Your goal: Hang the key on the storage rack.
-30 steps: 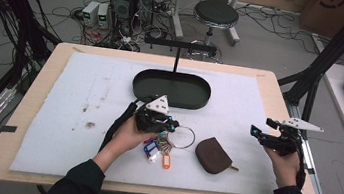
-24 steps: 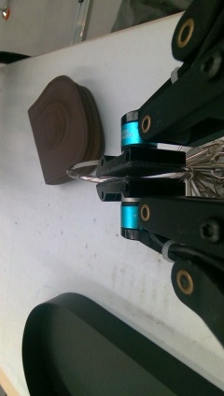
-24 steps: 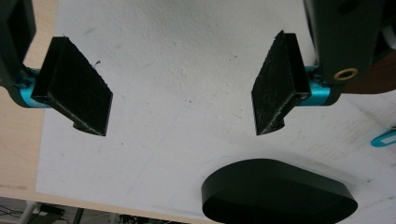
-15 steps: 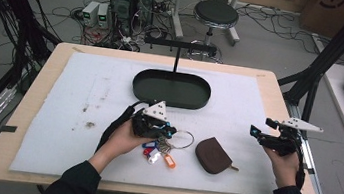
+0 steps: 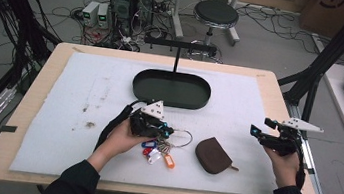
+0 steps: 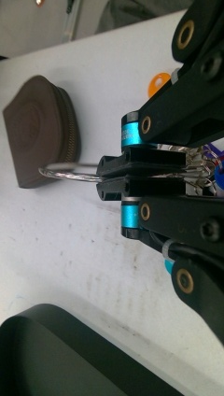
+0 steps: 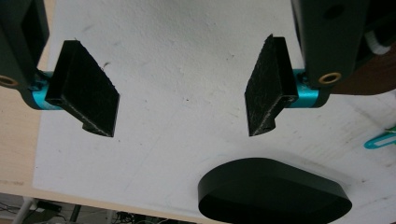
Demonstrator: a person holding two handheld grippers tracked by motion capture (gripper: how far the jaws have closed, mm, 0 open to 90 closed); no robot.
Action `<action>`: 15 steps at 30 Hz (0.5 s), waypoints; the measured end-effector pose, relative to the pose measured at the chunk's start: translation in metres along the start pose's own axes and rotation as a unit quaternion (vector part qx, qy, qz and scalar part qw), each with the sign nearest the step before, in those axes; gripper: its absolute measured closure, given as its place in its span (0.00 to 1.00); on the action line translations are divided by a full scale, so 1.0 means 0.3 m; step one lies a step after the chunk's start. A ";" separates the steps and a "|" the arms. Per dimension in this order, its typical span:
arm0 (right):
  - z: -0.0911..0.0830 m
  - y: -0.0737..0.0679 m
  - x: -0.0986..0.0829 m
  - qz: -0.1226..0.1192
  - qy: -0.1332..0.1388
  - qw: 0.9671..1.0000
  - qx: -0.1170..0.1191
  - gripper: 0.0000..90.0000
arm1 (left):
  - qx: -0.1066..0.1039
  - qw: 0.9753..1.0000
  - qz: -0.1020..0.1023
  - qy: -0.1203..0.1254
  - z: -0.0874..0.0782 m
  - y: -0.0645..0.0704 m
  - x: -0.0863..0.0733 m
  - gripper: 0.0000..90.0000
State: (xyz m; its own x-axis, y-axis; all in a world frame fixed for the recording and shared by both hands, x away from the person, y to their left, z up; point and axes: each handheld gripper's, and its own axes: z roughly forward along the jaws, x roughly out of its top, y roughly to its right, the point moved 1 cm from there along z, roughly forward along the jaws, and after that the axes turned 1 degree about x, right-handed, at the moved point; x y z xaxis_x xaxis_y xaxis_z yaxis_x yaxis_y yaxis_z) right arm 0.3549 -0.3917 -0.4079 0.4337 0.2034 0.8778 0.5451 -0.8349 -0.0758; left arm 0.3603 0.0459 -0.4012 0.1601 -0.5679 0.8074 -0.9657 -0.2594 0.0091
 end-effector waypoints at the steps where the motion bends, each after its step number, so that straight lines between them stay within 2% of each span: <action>1: -0.001 0.001 0.000 0.000 0.001 1.000 -0.001 0.30 | 0.002 1.000 -0.006 0.008 -0.007 -0.002 -0.001 0.96; 2: 0.000 0.000 -0.001 0.003 -0.001 1.000 0.001 0.30 | 0.005 1.000 -0.011 0.021 -0.026 -0.010 -0.001 0.96; 4: 0.000 0.001 -0.001 0.003 -0.001 1.000 0.000 0.30 | 0.007 1.000 -0.015 0.027 -0.036 -0.014 -0.002 0.96; 5: 0.000 0.001 -0.001 0.004 -0.001 1.000 0.000 0.30 | 0.015 0.999 -0.026 0.039 -0.054 -0.019 -0.003 0.96; 7: 0.001 0.001 -0.001 0.003 -0.001 1.000 0.000 0.30 | 0.022 0.998 -0.029 0.044 -0.064 -0.021 -0.004 0.96; 8: 0.002 0.001 -0.001 0.001 -0.002 1.000 -0.001 0.30 | 0.032 0.998 -0.032 0.052 -0.082 -0.023 -0.003 0.96; 12: 0.003 0.000 -0.001 0.001 -0.001 1.000 -0.001 0.30 | 0.046 0.997 -0.030 0.060 -0.112 -0.023 0.008 0.96; 14: 0.004 0.000 -0.001 0.001 -0.001 1.000 -0.001 0.30 | 0.057 0.995 -0.028 0.077 -0.141 -0.018 0.024 0.96; 15: 0.003 0.000 -0.001 0.001 -0.001 1.000 -0.001 0.30 | 0.057 0.995 -0.028 0.077 -0.141 -0.018 0.024 0.96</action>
State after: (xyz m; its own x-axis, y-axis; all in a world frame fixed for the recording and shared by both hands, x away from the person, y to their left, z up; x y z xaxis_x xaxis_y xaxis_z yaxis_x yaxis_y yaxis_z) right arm 0.3555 -0.3912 -0.4086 0.4363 0.2024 0.8767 0.5429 -0.8363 -0.0771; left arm 0.3581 0.0763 -0.3704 0.1716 -0.4260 0.8883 -0.9255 -0.3788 -0.0029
